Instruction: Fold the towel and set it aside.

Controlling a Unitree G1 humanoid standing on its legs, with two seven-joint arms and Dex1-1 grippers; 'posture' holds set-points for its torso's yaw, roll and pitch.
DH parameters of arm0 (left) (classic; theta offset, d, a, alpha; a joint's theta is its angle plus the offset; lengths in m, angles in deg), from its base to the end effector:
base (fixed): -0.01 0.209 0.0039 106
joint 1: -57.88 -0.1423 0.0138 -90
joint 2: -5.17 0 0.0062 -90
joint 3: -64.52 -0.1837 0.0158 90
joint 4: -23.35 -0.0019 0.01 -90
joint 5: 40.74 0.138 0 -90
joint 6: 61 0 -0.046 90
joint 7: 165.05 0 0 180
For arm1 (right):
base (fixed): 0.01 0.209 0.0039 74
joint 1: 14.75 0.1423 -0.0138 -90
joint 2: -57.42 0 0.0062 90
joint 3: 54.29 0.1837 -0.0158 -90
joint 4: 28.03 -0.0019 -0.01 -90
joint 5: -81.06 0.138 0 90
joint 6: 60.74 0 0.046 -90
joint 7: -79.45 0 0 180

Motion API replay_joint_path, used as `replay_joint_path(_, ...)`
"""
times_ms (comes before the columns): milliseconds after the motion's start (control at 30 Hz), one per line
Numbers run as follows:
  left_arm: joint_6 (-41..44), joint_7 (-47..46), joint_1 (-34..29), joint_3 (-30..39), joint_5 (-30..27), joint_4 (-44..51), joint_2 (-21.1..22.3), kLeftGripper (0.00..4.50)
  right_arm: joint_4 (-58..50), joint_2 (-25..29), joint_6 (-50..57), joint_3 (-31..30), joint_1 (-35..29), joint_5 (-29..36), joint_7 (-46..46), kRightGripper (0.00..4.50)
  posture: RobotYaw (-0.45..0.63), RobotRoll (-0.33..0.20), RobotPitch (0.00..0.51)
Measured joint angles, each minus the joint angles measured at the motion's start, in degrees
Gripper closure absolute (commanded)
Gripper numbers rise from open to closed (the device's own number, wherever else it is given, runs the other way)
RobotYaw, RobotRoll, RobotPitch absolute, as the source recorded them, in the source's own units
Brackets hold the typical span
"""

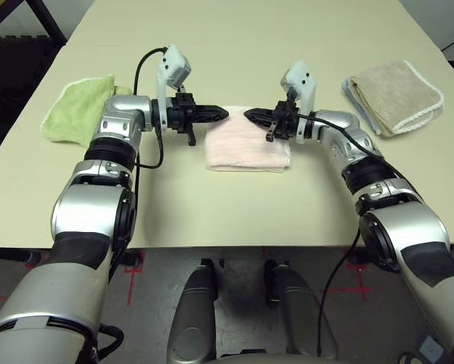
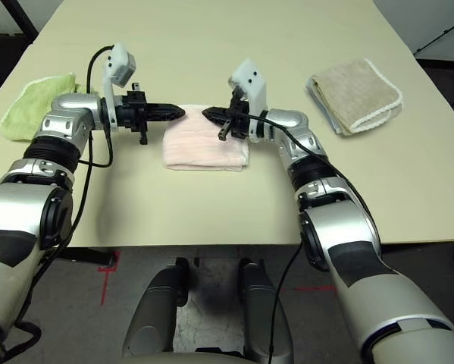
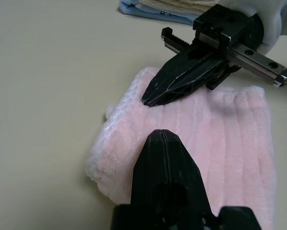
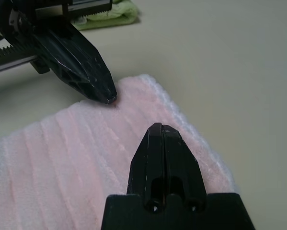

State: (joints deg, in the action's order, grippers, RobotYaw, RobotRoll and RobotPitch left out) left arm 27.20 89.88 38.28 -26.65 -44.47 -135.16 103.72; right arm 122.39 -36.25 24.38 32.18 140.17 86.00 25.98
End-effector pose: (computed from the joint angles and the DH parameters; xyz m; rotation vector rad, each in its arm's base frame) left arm 0.3748 0.2086 0.2146 0.2965 0.1137 -1.1766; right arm 0.3727 -0.1343 0.1842 -0.2697 -0.0381 1.0358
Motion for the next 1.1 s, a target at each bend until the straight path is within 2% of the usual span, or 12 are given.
replay_joint_path(367, -2.19, -12.2, -0.7, -1.3, 5.38, -3.29, -3.06, 4.46, 5.05, 0.19, -2.58, 0.01, -0.4, -3.14, 2.74, 4.5, 0.02, 0.0, 0.23)
replay_joint_path(933, -2.76, -12.63, -0.86, -0.85, 6.27, -4.11, -2.1, 4.46, -2.65, 5.36, -2.02, 1.24, -7.73, -1.88, -1.07, 4.5, 0.01, 0.0, 0.23)
replay_joint_path(1100, -3.16, -9.59, -0.85, 1.05, 5.43, -4.09, -1.01, 4.46, -6.54, 7.47, 0.14, 1.91, -9.86, -1.03, -2.1, 4.5, 0.0, 0.0, 0.225)
